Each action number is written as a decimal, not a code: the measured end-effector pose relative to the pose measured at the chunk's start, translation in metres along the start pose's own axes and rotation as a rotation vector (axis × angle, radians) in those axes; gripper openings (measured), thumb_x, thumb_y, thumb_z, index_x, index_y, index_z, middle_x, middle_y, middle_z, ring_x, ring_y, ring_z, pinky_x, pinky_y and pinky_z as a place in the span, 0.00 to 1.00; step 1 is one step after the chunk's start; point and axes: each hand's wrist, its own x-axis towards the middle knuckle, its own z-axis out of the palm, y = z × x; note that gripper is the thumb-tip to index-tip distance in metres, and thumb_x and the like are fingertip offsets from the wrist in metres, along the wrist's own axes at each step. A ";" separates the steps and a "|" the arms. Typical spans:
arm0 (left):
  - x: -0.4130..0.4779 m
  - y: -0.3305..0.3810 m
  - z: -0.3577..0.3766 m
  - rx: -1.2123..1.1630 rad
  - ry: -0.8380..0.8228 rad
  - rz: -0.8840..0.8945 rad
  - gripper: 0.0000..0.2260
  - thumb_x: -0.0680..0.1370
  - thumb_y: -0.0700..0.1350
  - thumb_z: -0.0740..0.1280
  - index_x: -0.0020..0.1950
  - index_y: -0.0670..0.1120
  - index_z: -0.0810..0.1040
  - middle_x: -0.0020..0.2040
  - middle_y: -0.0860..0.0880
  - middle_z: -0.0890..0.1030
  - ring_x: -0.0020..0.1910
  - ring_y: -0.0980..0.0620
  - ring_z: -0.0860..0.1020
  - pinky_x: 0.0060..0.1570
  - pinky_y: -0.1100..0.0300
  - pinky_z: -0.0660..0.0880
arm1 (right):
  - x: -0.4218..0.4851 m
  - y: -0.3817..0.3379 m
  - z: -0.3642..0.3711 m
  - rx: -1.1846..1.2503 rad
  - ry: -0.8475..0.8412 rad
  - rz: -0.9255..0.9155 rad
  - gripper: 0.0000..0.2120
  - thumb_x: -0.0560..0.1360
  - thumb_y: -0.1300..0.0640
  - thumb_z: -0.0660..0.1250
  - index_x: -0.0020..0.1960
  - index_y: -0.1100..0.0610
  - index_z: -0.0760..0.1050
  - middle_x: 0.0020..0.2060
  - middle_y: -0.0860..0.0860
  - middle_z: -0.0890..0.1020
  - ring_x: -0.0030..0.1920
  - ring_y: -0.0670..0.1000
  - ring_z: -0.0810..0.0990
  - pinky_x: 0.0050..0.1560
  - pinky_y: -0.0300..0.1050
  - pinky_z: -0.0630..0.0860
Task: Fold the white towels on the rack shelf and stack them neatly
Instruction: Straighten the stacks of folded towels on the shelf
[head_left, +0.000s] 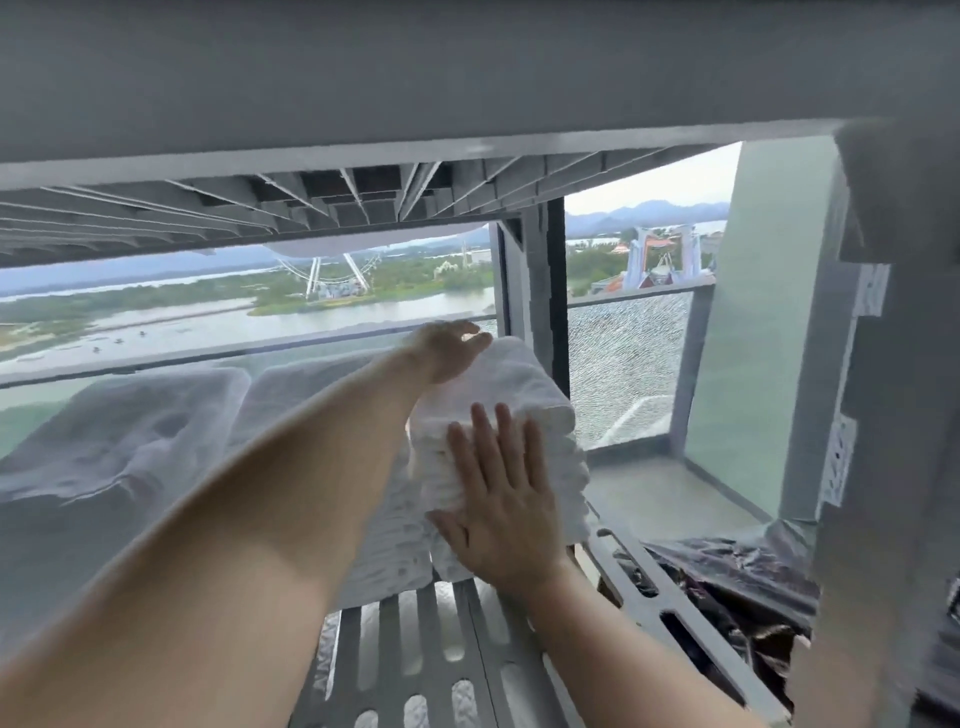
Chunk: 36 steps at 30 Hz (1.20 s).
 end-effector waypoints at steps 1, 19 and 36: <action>0.007 0.002 0.007 0.005 -0.036 0.000 0.28 0.80 0.70 0.51 0.76 0.60 0.68 0.77 0.49 0.69 0.73 0.43 0.69 0.73 0.46 0.64 | -0.001 -0.001 0.003 -0.004 0.000 0.000 0.44 0.75 0.35 0.65 0.80 0.60 0.57 0.80 0.61 0.55 0.80 0.65 0.52 0.74 0.71 0.56; 0.029 0.015 0.021 0.074 -0.274 -0.030 0.36 0.77 0.72 0.49 0.77 0.52 0.68 0.76 0.48 0.70 0.74 0.45 0.69 0.73 0.44 0.64 | -0.008 0.003 0.008 -0.054 0.000 -0.004 0.40 0.77 0.34 0.62 0.80 0.58 0.59 0.79 0.61 0.60 0.80 0.66 0.53 0.75 0.71 0.56; 0.064 0.007 0.037 -0.100 -0.419 -0.147 0.55 0.61 0.84 0.49 0.78 0.51 0.68 0.77 0.49 0.68 0.75 0.46 0.68 0.76 0.44 0.59 | -0.009 0.003 0.013 -0.096 -0.061 0.012 0.39 0.78 0.33 0.59 0.81 0.55 0.58 0.79 0.61 0.61 0.80 0.65 0.53 0.77 0.68 0.55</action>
